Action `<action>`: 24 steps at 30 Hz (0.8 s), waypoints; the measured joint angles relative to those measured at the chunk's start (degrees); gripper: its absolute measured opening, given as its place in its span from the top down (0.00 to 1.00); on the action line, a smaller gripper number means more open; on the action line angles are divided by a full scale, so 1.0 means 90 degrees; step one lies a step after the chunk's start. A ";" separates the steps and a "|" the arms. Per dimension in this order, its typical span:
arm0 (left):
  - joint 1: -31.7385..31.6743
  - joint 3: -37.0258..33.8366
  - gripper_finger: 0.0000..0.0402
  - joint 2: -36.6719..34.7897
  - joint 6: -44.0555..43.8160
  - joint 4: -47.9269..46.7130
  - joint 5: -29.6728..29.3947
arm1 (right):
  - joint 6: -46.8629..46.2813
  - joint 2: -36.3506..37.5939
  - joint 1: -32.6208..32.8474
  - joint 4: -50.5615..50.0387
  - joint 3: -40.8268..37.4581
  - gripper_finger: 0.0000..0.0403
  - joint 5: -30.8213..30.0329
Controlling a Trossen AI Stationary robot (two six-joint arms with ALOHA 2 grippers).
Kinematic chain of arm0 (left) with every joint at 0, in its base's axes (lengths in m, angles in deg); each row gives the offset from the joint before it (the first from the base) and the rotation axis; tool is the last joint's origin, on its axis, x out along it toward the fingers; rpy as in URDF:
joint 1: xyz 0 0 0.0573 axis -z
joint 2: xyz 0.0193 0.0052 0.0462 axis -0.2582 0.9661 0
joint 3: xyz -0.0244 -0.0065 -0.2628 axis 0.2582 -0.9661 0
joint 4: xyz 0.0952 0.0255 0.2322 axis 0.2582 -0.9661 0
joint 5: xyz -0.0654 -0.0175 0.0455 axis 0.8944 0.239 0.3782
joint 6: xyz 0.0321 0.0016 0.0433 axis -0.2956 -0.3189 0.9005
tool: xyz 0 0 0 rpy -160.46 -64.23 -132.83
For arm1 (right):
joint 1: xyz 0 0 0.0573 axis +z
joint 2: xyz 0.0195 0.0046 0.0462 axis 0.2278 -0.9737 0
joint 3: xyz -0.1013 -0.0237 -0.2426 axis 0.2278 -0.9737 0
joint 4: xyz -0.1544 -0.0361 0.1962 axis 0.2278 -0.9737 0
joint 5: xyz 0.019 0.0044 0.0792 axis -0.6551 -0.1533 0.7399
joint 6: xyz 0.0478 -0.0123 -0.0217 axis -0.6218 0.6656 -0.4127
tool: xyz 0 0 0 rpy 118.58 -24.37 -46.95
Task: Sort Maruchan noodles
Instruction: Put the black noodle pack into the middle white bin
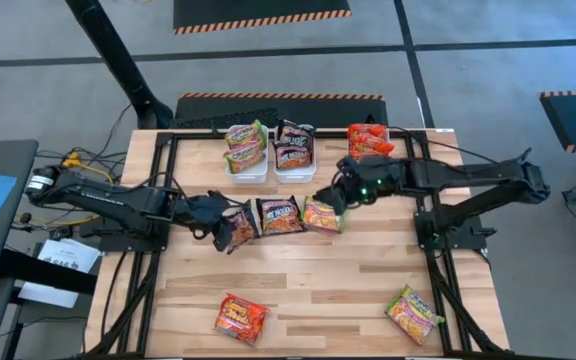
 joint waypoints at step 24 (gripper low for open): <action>-0.0007 0.0012 1.00 0.0015 0.0058 0.0097 -0.0172 | -0.2107 -0.3537 -0.0519 0.3847 -0.0004 0.43 0.1757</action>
